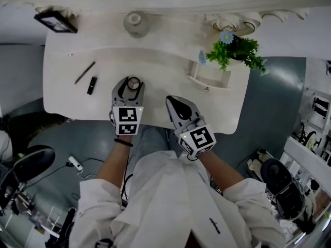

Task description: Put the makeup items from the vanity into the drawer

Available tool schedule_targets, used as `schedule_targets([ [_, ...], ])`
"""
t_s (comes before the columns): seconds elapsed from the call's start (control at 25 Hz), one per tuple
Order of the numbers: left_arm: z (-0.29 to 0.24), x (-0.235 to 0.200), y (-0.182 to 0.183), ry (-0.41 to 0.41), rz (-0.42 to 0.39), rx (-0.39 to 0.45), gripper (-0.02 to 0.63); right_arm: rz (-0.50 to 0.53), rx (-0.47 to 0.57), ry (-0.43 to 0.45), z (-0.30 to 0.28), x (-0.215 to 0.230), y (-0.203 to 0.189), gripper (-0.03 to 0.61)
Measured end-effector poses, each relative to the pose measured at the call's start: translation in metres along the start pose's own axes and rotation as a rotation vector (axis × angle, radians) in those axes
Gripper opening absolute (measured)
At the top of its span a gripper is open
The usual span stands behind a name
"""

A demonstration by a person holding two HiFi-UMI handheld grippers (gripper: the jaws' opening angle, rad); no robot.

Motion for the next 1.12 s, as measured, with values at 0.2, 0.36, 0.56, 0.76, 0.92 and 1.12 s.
schedule_targets([
  [0.2,0.006,0.02,0.018,-0.026,-0.004,0.038,0.244,-0.004,0.017,-0.017,0.01,0.01,0.005,0.017],
  [0.36,0.013,0.044,0.033,-0.071,0.002,0.065,0.244,-0.003,0.039,-0.042,0.023,0.015,0.012,0.017],
  [0.56,0.019,0.079,0.054,-0.136,-0.011,0.097,0.244,-0.012,0.064,-0.087,0.043,0.029,0.019,0.017],
  [0.76,0.021,0.113,0.073,-0.188,-0.04,0.127,0.244,-0.021,0.098,-0.139,0.065,0.046,0.025,0.017],
  [0.92,0.018,0.14,0.082,-0.228,-0.058,0.135,0.244,-0.034,0.113,-0.184,0.084,0.062,0.025,0.017],
  [1.12,0.01,0.17,0.091,-0.26,-0.073,0.147,0.244,-0.044,0.127,-0.224,0.106,0.081,0.023,0.017],
])
Point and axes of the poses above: the fingertips, and each gripper's own axes: z backward along the fingers, x to its right, y out of its top, the point moved 6 cm from there along z, backward along the fingers, and after that the axes turned 5 degrees about z, right-handed, at the moved point
